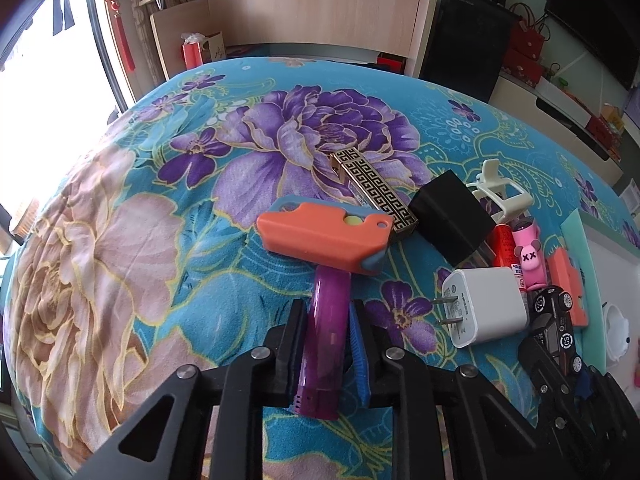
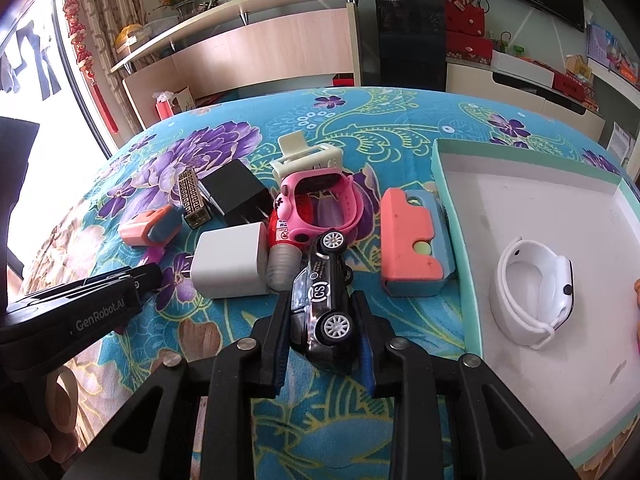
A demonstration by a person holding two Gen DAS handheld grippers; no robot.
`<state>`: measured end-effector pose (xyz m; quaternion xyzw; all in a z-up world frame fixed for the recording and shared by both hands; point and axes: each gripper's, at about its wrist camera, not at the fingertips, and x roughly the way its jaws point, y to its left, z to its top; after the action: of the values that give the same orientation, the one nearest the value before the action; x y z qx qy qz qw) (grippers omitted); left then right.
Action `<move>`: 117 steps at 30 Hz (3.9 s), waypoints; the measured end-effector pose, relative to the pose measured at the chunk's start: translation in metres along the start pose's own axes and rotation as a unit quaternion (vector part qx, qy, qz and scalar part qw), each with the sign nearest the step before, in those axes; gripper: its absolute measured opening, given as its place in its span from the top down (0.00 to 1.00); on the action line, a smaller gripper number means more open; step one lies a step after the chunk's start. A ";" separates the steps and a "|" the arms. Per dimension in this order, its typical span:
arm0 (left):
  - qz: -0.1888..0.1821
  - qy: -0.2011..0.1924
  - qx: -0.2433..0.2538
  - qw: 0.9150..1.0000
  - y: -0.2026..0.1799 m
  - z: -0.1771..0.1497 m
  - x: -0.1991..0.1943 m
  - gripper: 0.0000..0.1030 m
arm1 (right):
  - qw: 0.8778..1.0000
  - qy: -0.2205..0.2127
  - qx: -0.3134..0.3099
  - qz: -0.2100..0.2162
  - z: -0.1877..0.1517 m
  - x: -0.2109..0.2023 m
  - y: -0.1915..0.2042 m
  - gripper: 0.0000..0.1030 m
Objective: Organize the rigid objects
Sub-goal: 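Grasp the purple lighter with the left gripper while right holds the car, then carry the black car and purple lighter over the tray with both grippers, then open both grippers to drop the car and lighter into the tray, then withdraw both grippers from the tray back toward the pile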
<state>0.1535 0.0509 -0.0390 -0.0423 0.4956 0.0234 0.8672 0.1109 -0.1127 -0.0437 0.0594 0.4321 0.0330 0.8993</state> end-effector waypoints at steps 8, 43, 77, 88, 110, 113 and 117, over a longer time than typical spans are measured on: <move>-0.012 -0.009 -0.015 1.000 0.007 0.000 -0.012 0.79 | 1.000 -0.025 0.001 0.008 0.002 -0.016 0.000 0.71; -0.183 -0.083 0.107 0.974 -0.126 -0.018 -0.082 0.79 | 0.983 -0.118 0.122 -0.064 0.011 -0.082 -0.123 0.71; -0.191 0.002 0.219 0.957 -0.222 -0.080 -0.051 0.80 | 0.979 -0.088 0.159 -0.089 -0.010 -0.088 -0.184 0.71; -0.182 -0.012 0.226 0.957 -0.224 -0.079 -0.047 0.80 | 0.982 -0.061 0.157 -0.090 -0.013 -0.078 -0.185 0.71; -0.190 -0.021 0.237 0.953 -0.220 -0.076 -0.059 0.64 | 0.977 -0.078 0.185 -0.072 -0.013 -0.086 -0.194 0.56; -0.196 -0.032 0.236 0.951 -0.218 -0.072 -0.067 0.49 | 0.977 -0.095 0.177 -0.068 -0.011 -0.093 -0.189 0.56; -0.201 -0.043 0.231 0.951 -0.213 -0.067 -0.076 0.41 | 0.976 -0.120 0.164 -0.075 -0.008 -0.101 -0.184 0.56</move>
<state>0.0754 -0.1671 0.0030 0.0612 0.4309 -0.2650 0.8605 0.0432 -0.3056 0.0048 0.1766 0.3242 -0.1134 0.9224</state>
